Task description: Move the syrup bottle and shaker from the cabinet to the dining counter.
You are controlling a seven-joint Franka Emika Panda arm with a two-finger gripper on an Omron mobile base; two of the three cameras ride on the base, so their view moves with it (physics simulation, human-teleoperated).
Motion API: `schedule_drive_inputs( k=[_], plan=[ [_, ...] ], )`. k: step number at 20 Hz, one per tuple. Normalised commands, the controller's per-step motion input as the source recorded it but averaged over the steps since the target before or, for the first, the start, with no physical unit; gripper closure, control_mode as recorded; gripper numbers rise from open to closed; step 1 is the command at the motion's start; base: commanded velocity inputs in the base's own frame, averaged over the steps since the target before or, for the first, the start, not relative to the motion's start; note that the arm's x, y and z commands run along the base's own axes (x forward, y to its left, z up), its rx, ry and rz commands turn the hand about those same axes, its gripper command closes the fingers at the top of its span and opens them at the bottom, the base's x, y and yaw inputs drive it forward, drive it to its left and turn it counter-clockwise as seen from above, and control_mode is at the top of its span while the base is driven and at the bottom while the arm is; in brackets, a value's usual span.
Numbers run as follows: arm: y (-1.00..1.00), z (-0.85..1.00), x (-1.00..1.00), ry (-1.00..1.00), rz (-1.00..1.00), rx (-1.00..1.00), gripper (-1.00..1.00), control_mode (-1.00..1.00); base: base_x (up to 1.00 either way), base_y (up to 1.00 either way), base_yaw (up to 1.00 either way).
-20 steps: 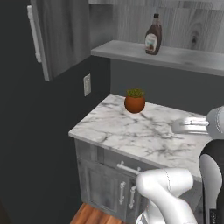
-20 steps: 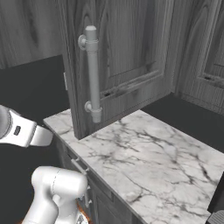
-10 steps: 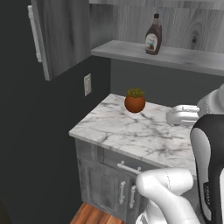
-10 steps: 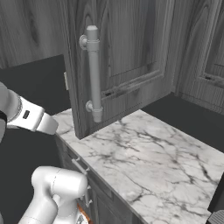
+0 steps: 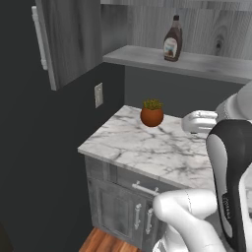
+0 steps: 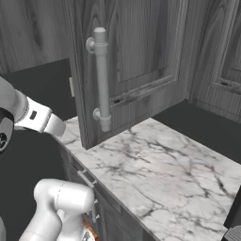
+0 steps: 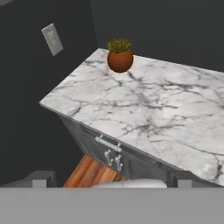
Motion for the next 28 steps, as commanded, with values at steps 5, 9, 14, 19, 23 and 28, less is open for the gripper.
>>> schedule_drive_inputs(
  k=[5, 9, 14, 19, 23, 28],
  plan=[
    [0.03, 0.06, 0.29, -0.08, 0.00, 0.00, -1.00, -1.00, 0.00, 0.00, 0.00],
    [0.00, 0.32, 0.32, -0.01, 0.00, 0.00, -1.00, -1.00, 0.00, 0.00, 0.00],
    [0.00, 0.44, 0.34, 0.00, 0.00, 0.00, -1.00, -1.00, 0.00, 0.00, 0.00],
    [0.00, 0.25, 0.52, 0.00, 0.00, 0.00, -1.00, -1.00, 0.00, 0.00, 0.00],
    [-0.04, 0.00, 0.65, 0.00, 0.00, -0.01, -1.00, -1.00, 0.00, 0.00, 0.00],
    [-0.06, 0.00, 0.55, -0.02, 0.00, -0.01, -1.00, -1.00, 0.00, 0.00, 0.00]
  ],
)
